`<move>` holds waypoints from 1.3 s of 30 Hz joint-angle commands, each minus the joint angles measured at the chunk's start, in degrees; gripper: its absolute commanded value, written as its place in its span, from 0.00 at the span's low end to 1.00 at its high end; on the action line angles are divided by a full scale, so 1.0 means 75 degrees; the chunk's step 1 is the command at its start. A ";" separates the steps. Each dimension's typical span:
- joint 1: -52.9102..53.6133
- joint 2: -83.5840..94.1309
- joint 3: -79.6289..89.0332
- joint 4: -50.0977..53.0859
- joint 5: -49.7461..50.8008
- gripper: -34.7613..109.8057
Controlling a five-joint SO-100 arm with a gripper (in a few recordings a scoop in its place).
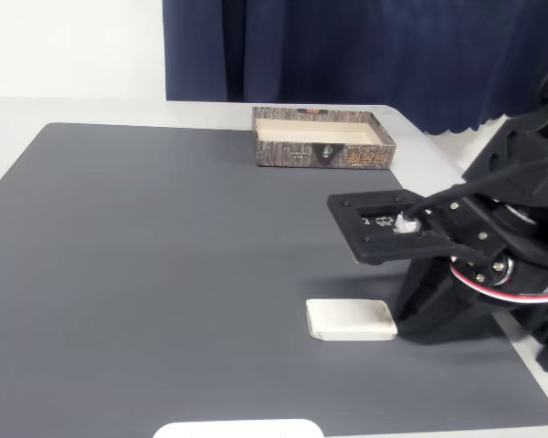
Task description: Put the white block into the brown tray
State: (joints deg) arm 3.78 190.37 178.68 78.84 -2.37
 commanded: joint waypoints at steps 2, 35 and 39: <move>0.0023 -0.0070 -0.0035 0.0094 -0.0023 0.24; -0.0105 -0.0867 -0.0070 0.0105 0.0387 0.24; -0.0059 -0.1840 -0.0797 0.0070 0.0410 0.24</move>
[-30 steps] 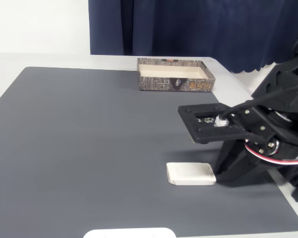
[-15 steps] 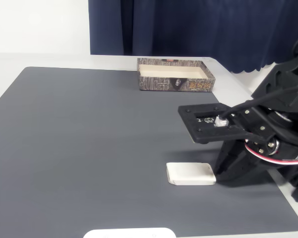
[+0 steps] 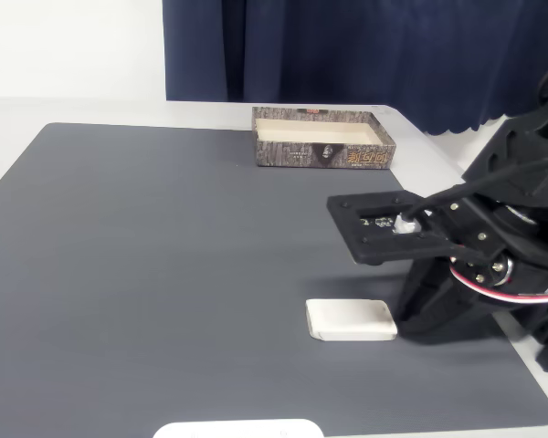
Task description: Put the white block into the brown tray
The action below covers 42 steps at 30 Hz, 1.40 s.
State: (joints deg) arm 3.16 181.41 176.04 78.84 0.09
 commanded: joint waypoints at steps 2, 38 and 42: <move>0.0105 -0.1160 -0.0938 0.0082 -0.0035 0.24; 0.0527 -0.6105 -0.4324 -0.1453 -0.1102 0.24; 0.0586 -0.6152 -0.4348 -0.1453 -0.1066 0.25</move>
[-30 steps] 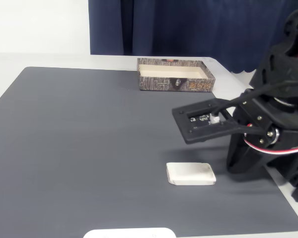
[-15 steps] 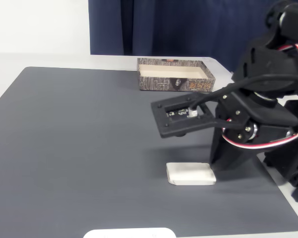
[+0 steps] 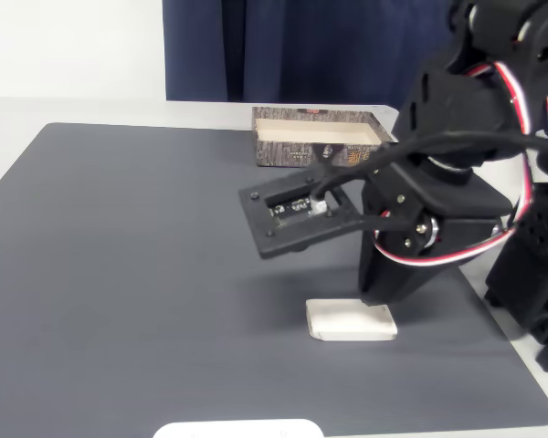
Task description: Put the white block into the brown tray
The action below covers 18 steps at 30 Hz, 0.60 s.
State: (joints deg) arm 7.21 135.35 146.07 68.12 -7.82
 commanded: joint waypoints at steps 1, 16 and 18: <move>0.0070 -0.0012 -0.0375 -0.0023 -0.0012 0.26; 0.0398 -0.0305 -0.0727 0.0023 -0.0785 0.43; 0.0434 -0.0375 -0.0738 0.0023 -0.0750 0.45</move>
State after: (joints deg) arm 10.02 132.71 142.91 68.12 -13.27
